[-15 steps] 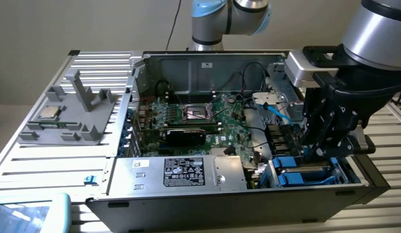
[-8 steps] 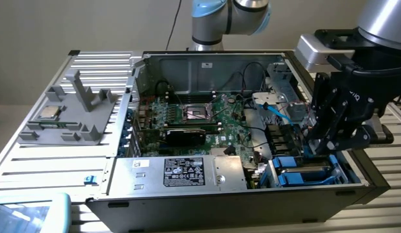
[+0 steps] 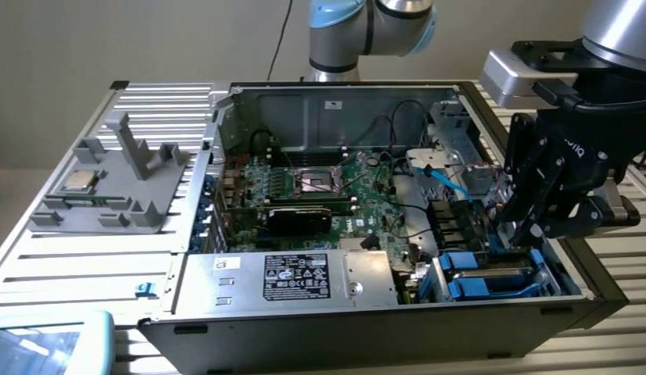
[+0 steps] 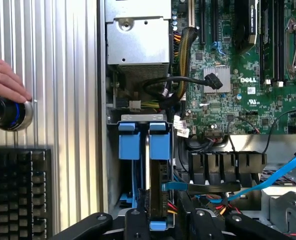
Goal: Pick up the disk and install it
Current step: 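Insert the second disk wire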
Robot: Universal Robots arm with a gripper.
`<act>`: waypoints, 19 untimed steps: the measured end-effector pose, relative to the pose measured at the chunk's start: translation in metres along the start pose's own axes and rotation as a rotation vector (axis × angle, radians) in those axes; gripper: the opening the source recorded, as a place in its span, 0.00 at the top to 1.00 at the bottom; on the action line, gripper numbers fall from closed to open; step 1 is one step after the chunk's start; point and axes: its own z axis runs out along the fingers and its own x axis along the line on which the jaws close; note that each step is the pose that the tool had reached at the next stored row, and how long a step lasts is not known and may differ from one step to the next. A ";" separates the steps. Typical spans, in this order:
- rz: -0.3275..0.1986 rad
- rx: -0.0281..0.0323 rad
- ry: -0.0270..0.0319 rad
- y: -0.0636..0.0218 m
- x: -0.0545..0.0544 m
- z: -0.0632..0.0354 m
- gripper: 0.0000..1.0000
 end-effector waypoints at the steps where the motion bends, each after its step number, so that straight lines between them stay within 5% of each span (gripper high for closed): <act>1: 0.000 0.0000 0.0000 0.0000 0.000 -0.0001 0.64; 10: -0.001 0.0000 0.0002 0.0000 0.000 -0.0005 0.64; 16: -0.002 0.0001 0.0002 0.0000 0.000 -0.0007 0.89; 19: -0.019 0.0015 0.0006 0.0000 -0.001 -0.0009 0.89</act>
